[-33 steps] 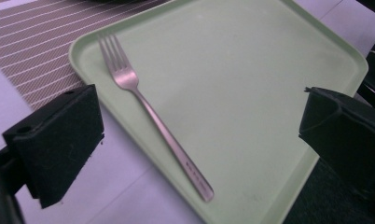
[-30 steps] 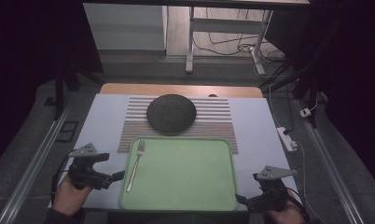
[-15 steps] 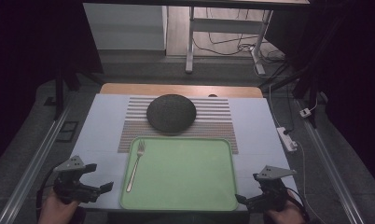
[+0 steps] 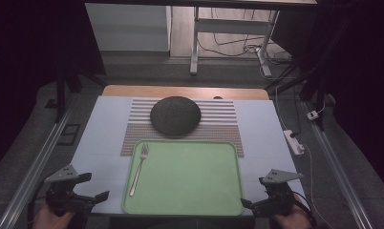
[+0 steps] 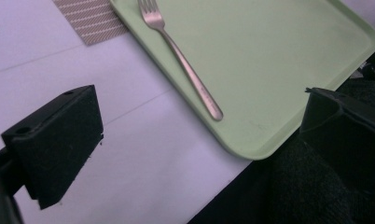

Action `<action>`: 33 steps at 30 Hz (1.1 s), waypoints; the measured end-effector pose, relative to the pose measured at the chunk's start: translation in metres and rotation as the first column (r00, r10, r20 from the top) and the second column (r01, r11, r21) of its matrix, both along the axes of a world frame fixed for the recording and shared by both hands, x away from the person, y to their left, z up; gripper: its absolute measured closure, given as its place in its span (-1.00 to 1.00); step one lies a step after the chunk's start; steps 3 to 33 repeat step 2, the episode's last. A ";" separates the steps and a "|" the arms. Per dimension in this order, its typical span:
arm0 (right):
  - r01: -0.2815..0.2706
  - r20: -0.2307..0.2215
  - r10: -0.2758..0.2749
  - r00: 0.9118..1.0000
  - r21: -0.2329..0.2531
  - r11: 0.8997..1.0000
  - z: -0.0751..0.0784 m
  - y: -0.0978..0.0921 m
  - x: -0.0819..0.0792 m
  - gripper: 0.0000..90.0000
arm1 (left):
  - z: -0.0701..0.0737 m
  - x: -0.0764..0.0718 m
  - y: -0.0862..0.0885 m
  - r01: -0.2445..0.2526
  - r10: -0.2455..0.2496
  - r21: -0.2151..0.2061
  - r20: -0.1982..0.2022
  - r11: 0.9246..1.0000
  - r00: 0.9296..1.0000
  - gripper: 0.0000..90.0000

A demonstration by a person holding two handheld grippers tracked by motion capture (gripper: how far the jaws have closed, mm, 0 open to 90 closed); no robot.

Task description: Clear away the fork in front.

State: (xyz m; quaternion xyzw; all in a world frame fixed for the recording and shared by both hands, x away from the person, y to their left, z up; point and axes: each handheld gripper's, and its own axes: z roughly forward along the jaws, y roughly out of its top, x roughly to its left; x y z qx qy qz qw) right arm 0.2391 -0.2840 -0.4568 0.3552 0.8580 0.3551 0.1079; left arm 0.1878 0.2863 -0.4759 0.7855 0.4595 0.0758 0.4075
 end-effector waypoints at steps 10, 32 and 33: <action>-0.001 -0.002 0.001 1.000 -0.002 1.000 0.000 0.000 0.000 -1.00 | 0.000 0.001 0.000 0.004 -0.004 -0.001 -0.003 1.000 1.000 -1.00; -0.001 -0.002 0.001 1.000 -0.002 1.000 0.000 0.000 0.000 -1.00 | 0.000 0.001 0.000 0.004 -0.004 -0.001 -0.003 1.000 1.000 -1.00; -0.001 -0.002 0.001 1.000 -0.002 1.000 0.000 0.000 0.000 -1.00 | 0.000 0.001 0.000 0.004 -0.004 -0.001 -0.003 1.000 1.000 -1.00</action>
